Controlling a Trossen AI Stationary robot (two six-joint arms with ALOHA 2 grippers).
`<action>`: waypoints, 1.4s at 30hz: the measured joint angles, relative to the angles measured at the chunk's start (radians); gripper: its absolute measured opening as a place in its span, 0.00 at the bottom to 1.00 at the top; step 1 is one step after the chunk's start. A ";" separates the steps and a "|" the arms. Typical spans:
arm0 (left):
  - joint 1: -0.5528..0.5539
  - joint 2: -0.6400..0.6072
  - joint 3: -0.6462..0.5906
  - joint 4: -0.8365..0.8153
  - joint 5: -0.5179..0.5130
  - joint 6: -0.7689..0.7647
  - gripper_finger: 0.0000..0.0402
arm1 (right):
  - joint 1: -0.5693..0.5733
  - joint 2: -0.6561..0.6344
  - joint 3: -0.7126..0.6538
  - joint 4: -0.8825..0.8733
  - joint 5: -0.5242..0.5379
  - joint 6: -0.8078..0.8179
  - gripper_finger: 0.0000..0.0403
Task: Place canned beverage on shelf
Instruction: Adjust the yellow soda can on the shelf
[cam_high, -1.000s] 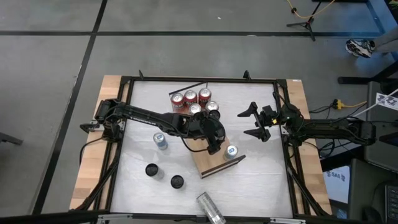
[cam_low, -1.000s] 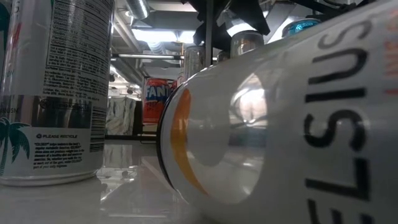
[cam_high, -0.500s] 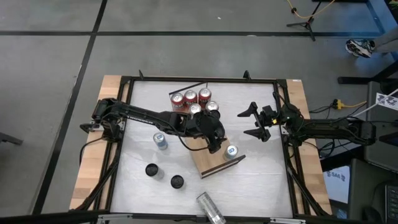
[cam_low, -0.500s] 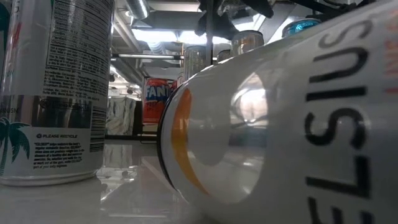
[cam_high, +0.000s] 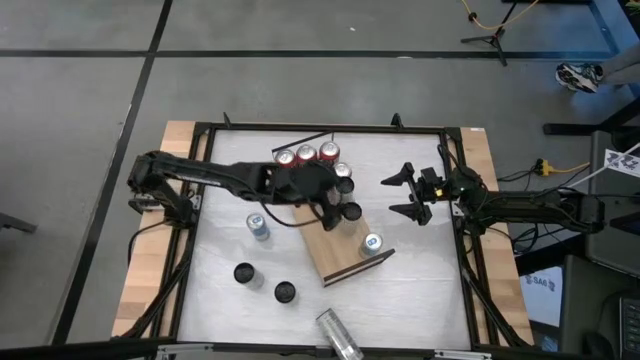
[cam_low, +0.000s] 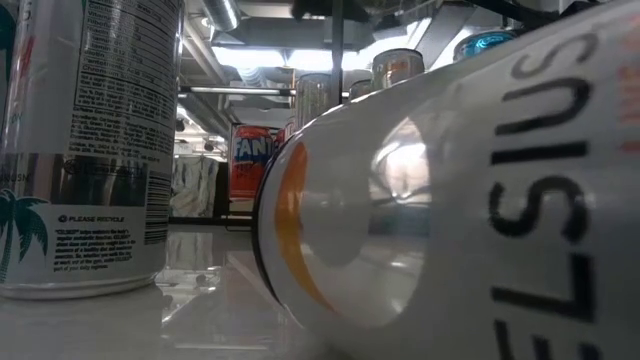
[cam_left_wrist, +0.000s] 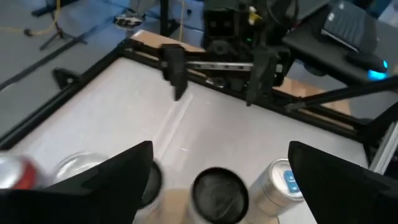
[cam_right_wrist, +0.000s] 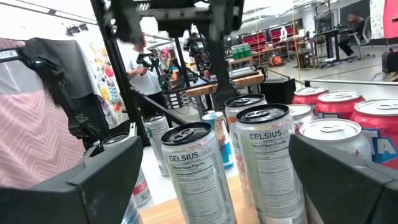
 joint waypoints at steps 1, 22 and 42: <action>0.006 -0.018 0.000 -0.024 0.000 -0.017 0.91 | 0.000 0.000 0.000 -0.002 0.000 0.000 0.99; 0.013 -0.101 0.002 -0.210 -0.065 -0.022 0.91 | 0.000 0.000 0.000 -0.002 0.000 -0.001 0.99; 0.037 0.048 0.001 -0.387 -0.160 -0.209 0.91 | 0.000 0.000 0.000 -0.010 0.000 -0.002 0.99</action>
